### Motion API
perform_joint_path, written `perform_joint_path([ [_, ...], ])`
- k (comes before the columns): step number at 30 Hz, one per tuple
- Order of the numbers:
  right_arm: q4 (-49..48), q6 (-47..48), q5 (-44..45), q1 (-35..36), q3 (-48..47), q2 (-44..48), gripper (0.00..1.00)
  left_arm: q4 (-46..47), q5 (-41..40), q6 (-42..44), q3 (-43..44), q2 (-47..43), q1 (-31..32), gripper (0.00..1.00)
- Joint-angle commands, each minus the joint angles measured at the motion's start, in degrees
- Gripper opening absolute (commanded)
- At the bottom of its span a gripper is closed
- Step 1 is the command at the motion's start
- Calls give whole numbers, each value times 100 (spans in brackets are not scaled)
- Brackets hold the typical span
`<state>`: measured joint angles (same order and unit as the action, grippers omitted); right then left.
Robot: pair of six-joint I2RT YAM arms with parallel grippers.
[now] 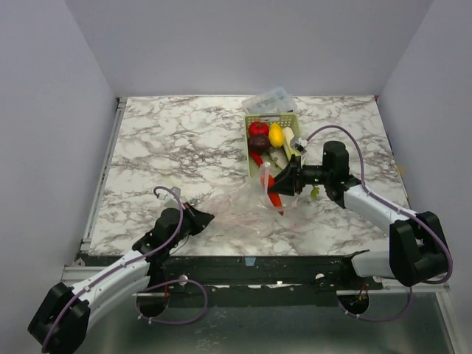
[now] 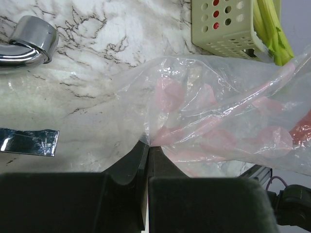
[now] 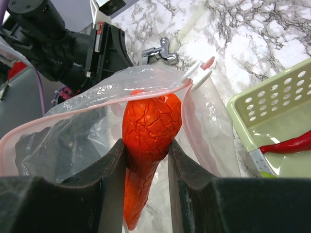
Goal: Open the zip-top bag and remove the fake food
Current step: Pick up the fake vegetable from the zipper food storage bag.
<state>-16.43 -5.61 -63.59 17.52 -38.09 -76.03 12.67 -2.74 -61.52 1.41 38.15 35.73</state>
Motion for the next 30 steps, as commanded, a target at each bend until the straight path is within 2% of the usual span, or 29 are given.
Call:
perform_joint_path([
  [1, -330, -373, 281, -63, 101, 184, 7, -224, -134, 113, -221, 276, -66, 0],
  [3, -542, -640, 594, -74, 176, 205, 6, -87, -56, 89, -219, 493, -66, 0],
  [5, -538, -579, 484, -75, 164, 159, 6, 75, 21, 78, -211, 690, -66, 0],
  [7, -79, -66, 252, -73, 30, 120, 6, 251, 139, 139, -179, 807, -66, 2],
  [8, 166, 128, 196, -78, -27, 94, 6, 334, 202, 200, -168, 828, -66, 6],
  [11, 322, 295, 50, -74, -97, 10, 6, 437, 435, 420, -55, 675, -68, 27],
  [16, 687, 679, -152, -69, -227, -192, 6, -11, 606, 812, 158, -121, -91, 65],
  [22, 1014, 960, -318, -67, -340, -325, 5, -729, 809, 1191, 128, -1568, -214, 97],
  [26, 1030, 1047, -392, -35, -308, -269, 5, -983, 1214, 1727, 182, -2295, -268, 99],
  [30, 1127, 1234, -461, 40, -306, -223, 5, -842, 1686, 2275, 431, -2278, -306, 99],
])
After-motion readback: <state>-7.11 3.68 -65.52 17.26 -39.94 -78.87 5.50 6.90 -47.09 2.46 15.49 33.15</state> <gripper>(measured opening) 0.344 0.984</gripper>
